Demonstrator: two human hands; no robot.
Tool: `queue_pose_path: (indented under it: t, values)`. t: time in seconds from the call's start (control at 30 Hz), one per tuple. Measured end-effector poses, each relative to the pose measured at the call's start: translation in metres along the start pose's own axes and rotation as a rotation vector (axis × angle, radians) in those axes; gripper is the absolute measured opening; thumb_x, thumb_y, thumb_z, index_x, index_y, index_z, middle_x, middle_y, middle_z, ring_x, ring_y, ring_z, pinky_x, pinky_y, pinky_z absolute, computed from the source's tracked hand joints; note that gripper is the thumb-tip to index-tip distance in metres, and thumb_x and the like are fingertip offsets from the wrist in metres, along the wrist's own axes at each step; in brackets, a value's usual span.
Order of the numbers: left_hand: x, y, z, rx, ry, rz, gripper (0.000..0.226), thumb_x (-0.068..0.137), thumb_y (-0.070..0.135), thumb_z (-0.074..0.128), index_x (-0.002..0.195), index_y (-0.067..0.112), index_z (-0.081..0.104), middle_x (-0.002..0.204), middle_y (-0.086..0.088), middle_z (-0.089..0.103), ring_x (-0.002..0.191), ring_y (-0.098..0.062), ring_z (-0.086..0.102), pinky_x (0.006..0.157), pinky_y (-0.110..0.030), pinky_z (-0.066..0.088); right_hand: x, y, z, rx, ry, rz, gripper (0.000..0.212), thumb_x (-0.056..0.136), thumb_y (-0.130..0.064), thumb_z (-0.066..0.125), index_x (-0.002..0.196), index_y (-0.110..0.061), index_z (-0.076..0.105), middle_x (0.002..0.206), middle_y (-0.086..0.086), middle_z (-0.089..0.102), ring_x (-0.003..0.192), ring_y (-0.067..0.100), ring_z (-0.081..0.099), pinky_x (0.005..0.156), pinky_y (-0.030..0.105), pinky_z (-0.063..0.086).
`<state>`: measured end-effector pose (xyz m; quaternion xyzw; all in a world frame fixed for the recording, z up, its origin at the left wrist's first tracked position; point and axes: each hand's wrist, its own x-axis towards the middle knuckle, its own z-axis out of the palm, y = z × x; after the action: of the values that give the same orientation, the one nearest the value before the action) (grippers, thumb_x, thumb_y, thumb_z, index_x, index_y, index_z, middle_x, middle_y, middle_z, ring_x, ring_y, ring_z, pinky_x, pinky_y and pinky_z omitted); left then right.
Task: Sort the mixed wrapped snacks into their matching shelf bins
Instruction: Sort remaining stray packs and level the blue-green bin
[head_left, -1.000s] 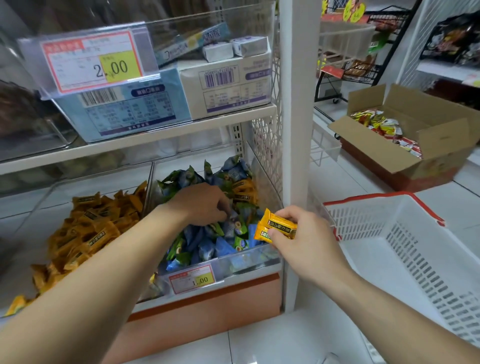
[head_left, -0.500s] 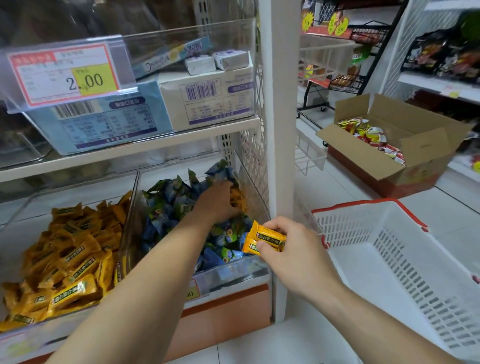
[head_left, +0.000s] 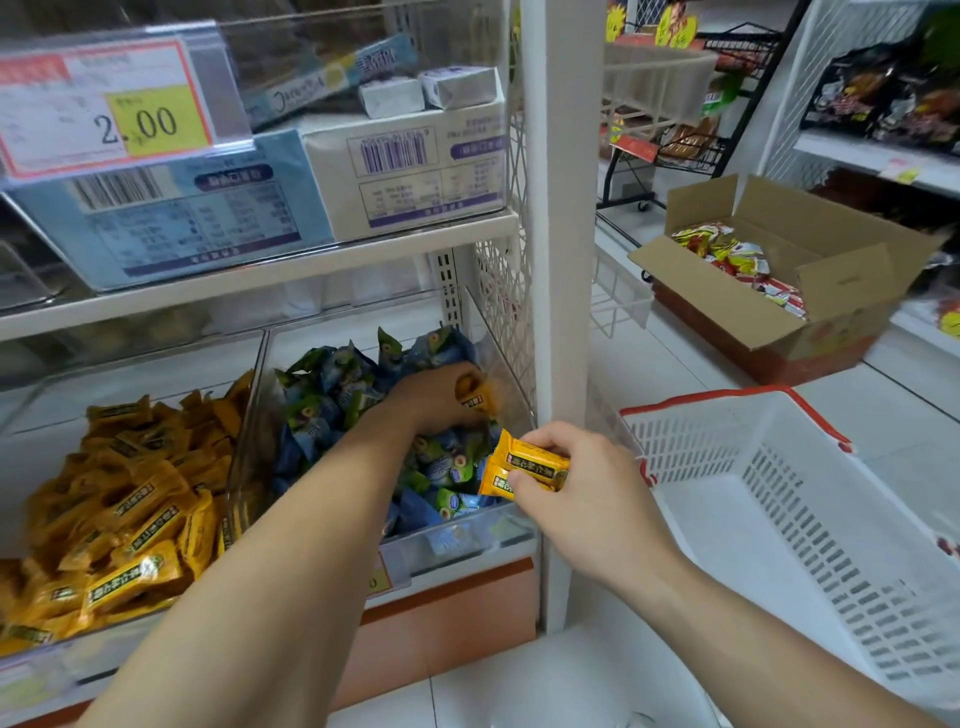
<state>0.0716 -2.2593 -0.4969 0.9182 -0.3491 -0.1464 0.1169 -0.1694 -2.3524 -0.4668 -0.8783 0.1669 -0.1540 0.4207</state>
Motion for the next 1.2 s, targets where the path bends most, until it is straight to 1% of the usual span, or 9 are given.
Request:
queue_pose_path:
  t: [0.13, 0.3, 0.47, 0.6, 0.73, 0.83, 0.97, 1.03, 1.2]
  values:
    - [0.0, 0.006, 0.004, 0.089, -0.025, 0.004, 0.06, 0.079, 0.047, 0.072, 0.131, 0.03, 0.049, 0.129, 0.001, 0.059, 0.113, -0.023, 0.058, 0.093, -0.038, 0.048, 0.001, 0.0, -0.001, 0.003, 0.003, -0.005, 0.01, 0.085, -0.031, 0.071, 0.093, -0.033, 0.065, 0.08, -0.018, 0.067, 0.082, -0.001, 0.059, 0.057, 0.008, 0.04]
    - [-0.008, 0.007, 0.002, -0.034, 0.02, 0.053, 0.044, 0.079, 0.052, 0.076, 0.113, 0.031, 0.058, 0.114, 0.002, 0.062, 0.105, -0.023, 0.059, 0.086, -0.037, 0.05, 0.0, -0.003, -0.003, 0.026, -0.003, -0.006, 0.011, 0.085, -0.03, 0.072, 0.093, -0.033, 0.066, 0.079, -0.018, 0.067, 0.082, -0.011, 0.057, 0.057, 0.004, 0.041]
    - [-0.034, 0.006, -0.016, -0.422, 0.162, 0.09, 0.03, 0.078, 0.04, 0.082, 0.091, 0.022, 0.061, 0.085, 0.011, 0.062, 0.077, -0.002, 0.06, 0.069, -0.028, 0.042, -0.001, -0.005, -0.002, 0.049, 0.002, -0.001, 0.011, 0.085, -0.028, 0.072, 0.088, -0.034, 0.064, 0.075, -0.018, 0.066, 0.079, -0.011, 0.058, 0.056, 0.006, 0.042]
    - [-0.061, 0.005, -0.043, -0.723, 0.292, 0.06, 0.027, 0.082, 0.034, 0.08, 0.105, 0.024, 0.07, 0.098, 0.004, 0.074, 0.088, -0.007, 0.068, 0.079, -0.023, 0.051, 0.0, -0.012, 0.002, 0.208, -0.014, 0.054, 0.01, 0.086, -0.022, 0.071, 0.09, -0.029, 0.066, 0.073, -0.009, 0.073, 0.064, 0.004, 0.069, 0.061, 0.026, 0.056]
    - [-0.088, 0.001, -0.052, -0.919, 0.327, 0.037, 0.027, 0.083, 0.028, 0.079, 0.108, 0.024, 0.069, 0.089, 0.014, 0.074, 0.079, -0.001, 0.069, 0.063, -0.015, 0.05, 0.001, -0.026, 0.013, 0.462, -0.054, 0.07, 0.016, 0.088, -0.012, 0.07, 0.095, -0.026, 0.066, 0.076, -0.005, 0.074, 0.064, 0.012, 0.073, 0.057, 0.028, 0.057]
    - [-0.107, -0.003, -0.049, -0.997, 0.298, -0.002, 0.028, 0.085, 0.029, 0.077, 0.111, 0.024, 0.069, 0.099, 0.004, 0.075, 0.084, -0.01, 0.07, 0.064, -0.023, 0.053, 0.005, -0.038, 0.024, 0.544, -0.013, 0.069, 0.016, 0.089, -0.014, 0.069, 0.098, -0.027, 0.065, 0.081, -0.001, 0.074, 0.067, 0.017, 0.073, 0.063, 0.037, 0.061]
    - [-0.127, -0.008, -0.045, -1.209, 0.183, -0.069, 0.035, 0.086, 0.035, 0.074, 0.118, 0.024, 0.065, 0.112, -0.004, 0.073, 0.104, -0.023, 0.07, 0.085, -0.043, 0.058, 0.009, -0.058, 0.045, 0.449, 0.087, -0.033, 0.022, 0.09, -0.018, 0.067, 0.102, -0.035, 0.062, 0.107, -0.009, 0.06, 0.085, 0.024, 0.069, 0.08, 0.043, 0.058]
    - [-0.134, -0.01, -0.043, -1.332, 0.133, -0.09, 0.043, 0.086, 0.039, 0.074, 0.123, 0.019, 0.062, 0.117, -0.01, 0.071, 0.108, -0.029, 0.068, 0.091, -0.05, 0.056, 0.01, -0.066, 0.055, 0.408, 0.088, -0.066, 0.023, 0.09, -0.018, 0.067, 0.106, -0.032, 0.062, 0.109, -0.009, 0.055, 0.088, 0.024, 0.066, 0.083, 0.044, 0.056]
    - [-0.14, -0.013, -0.042, -1.48, 0.179, -0.171, 0.051, 0.08, 0.044, 0.077, 0.121, 0.016, 0.065, 0.114, -0.012, 0.072, 0.106, -0.031, 0.069, 0.09, -0.049, 0.056, 0.019, -0.065, 0.064, 0.345, -0.003, -0.002, 0.02, 0.09, -0.019, 0.067, 0.104, -0.032, 0.062, 0.1, 0.0, 0.068, 0.088, 0.022, 0.068, 0.083, 0.043, 0.056]
